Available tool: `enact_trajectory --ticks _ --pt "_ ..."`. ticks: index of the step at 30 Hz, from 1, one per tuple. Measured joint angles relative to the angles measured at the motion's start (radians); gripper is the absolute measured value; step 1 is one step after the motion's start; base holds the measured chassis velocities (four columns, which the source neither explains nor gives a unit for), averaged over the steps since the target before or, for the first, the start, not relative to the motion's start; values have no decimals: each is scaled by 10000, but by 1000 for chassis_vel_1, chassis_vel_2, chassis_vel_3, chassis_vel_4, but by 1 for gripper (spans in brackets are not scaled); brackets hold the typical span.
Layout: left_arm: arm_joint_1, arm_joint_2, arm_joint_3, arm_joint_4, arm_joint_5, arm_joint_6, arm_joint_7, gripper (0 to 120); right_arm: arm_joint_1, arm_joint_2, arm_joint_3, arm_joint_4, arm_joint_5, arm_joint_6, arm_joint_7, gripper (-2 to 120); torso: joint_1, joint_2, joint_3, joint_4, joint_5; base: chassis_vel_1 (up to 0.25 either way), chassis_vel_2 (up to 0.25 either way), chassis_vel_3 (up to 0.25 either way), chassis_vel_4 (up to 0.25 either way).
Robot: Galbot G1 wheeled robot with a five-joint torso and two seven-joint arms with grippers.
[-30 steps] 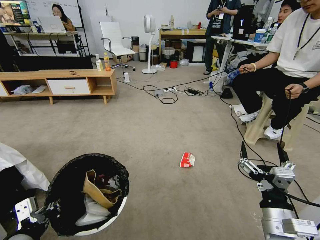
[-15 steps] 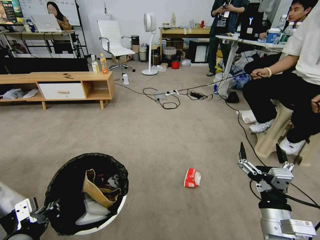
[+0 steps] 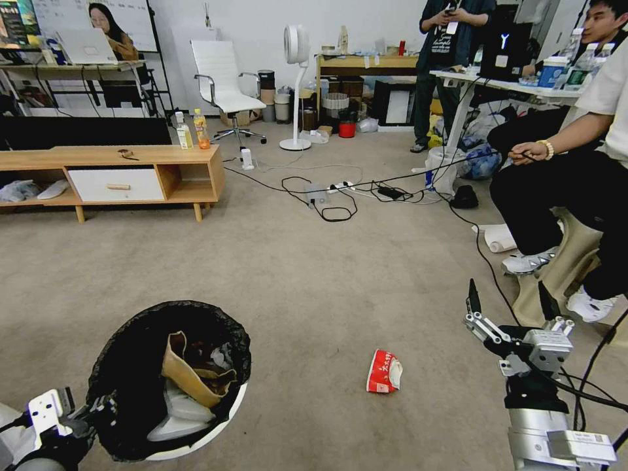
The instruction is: Pick up the trash bin and place the garbage on the floor into it.
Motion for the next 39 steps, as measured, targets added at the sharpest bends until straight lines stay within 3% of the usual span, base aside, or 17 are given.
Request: enact_trajectory --ticks 22,39 --pt "110 -86 -4 -120 69 0 39 1 -88 -51 54 51 6 16 -60 100 0 3 -1 0 1 -16 15 15 -10" --pt "89 -60 -10 -64 58 0 64 1 -103 -2 42 -14 -36 129 -72 100 1 1 3 1 1 -167 163 170 -170"
